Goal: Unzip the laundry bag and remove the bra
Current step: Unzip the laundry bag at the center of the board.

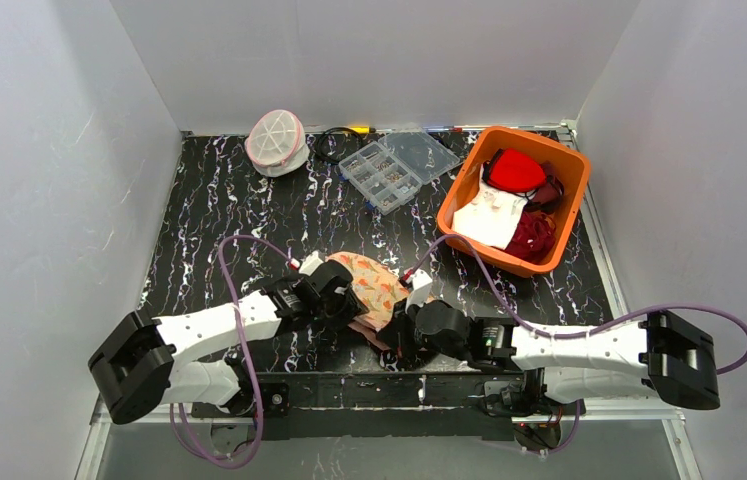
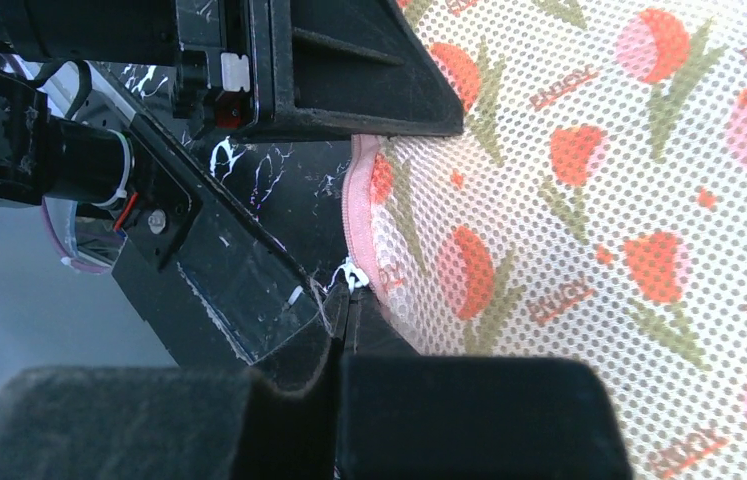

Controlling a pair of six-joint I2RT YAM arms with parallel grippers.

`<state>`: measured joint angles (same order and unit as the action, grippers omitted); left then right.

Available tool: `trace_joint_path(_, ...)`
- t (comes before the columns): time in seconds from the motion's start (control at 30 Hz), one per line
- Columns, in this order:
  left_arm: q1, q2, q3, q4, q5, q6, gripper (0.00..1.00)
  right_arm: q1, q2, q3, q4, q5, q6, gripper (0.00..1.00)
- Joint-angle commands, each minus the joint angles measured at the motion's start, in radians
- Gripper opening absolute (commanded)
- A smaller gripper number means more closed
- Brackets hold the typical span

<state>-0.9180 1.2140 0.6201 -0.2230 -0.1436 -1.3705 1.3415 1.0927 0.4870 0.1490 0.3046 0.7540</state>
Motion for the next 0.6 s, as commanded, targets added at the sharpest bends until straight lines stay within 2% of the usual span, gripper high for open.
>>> trace_joint_path(0.0,0.014,-0.014,0.025,-0.09,-0.116,-0.03,0.3,0.001,-0.048,0.004,-0.026,0.013,0.015,0.01)
trace_joint_path(0.2,0.043,-0.045,0.029,-0.157,-0.161,-0.043,0.02,0.001,-0.088,0.002,-0.095,0.033,0.025,0.01)
trace_joint_path(0.57,0.11,-0.113,-0.006,-0.201,-0.168,-0.02,0.0,0.0,-0.169,0.001,-0.199,0.076,0.026,0.01)
